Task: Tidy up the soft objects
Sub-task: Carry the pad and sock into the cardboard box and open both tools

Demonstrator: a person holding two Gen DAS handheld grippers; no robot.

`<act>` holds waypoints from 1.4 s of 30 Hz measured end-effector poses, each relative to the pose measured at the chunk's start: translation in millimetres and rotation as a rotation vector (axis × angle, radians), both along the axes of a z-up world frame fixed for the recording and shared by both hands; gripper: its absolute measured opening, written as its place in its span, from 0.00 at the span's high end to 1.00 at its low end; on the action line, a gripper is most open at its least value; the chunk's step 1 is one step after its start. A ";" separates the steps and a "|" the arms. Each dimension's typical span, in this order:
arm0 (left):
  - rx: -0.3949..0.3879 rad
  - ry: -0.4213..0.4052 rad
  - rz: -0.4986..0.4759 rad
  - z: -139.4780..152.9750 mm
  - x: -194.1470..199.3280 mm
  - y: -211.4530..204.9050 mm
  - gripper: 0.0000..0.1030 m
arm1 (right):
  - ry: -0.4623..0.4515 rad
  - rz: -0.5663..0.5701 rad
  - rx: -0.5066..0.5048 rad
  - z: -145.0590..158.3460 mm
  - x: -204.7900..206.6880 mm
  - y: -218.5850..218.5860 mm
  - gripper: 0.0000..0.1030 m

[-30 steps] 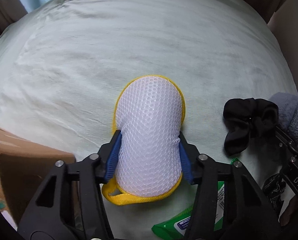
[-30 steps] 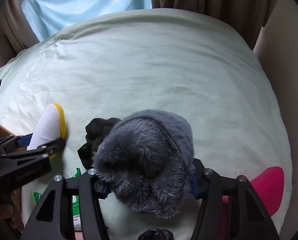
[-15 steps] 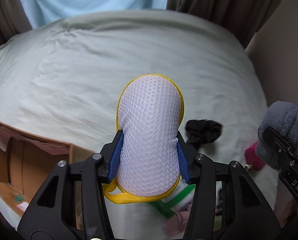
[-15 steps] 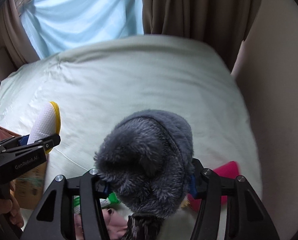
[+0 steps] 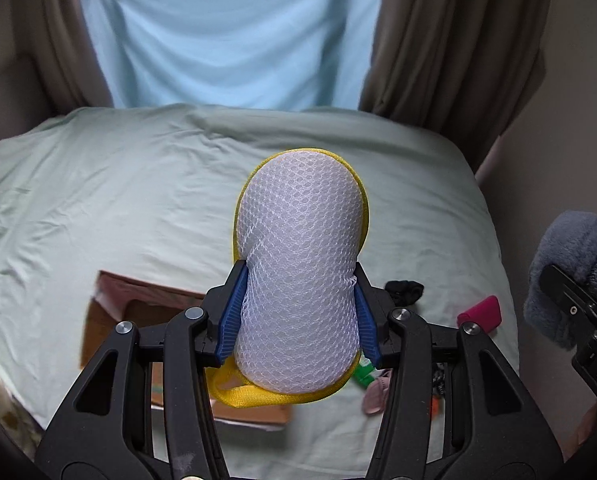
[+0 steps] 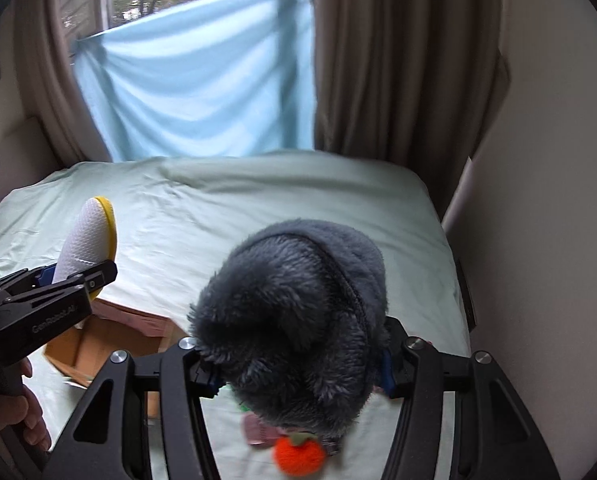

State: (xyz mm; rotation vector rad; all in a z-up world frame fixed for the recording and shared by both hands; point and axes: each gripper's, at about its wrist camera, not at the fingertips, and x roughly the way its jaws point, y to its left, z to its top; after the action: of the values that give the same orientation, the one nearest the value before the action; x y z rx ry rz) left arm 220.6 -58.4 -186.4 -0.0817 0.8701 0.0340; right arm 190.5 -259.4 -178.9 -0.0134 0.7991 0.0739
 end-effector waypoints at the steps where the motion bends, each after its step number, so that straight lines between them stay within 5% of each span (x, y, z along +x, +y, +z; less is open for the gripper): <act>1: -0.001 -0.006 0.010 5.4 -3.7 11.3 0.57 | -0.010 0.014 0.011 10.5 -3.9 13.3 0.50; 11: 0.033 0.029 0.005 13.8 -23.3 126.9 0.57 | 0.011 0.095 0.030 26.4 -14.6 131.9 0.50; 21: 0.052 0.175 -0.077 -58.4 -3.4 213.2 0.57 | 0.184 0.028 0.088 -32.3 4.0 220.3 0.50; 33: 0.072 0.441 -0.196 -172.3 31.4 219.6 0.56 | 0.479 -0.084 0.155 -143.9 46.8 251.0 0.49; 42: 0.069 0.580 -0.218 -219.4 51.1 204.2 0.55 | 0.667 -0.093 0.217 -205.5 82.1 243.2 0.47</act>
State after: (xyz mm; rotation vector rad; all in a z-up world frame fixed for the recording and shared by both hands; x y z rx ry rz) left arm 271.7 145.8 -405.8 0.0938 1.4516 -0.1219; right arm 272.7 -16.1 -384.4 0.2658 1.4525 0.0777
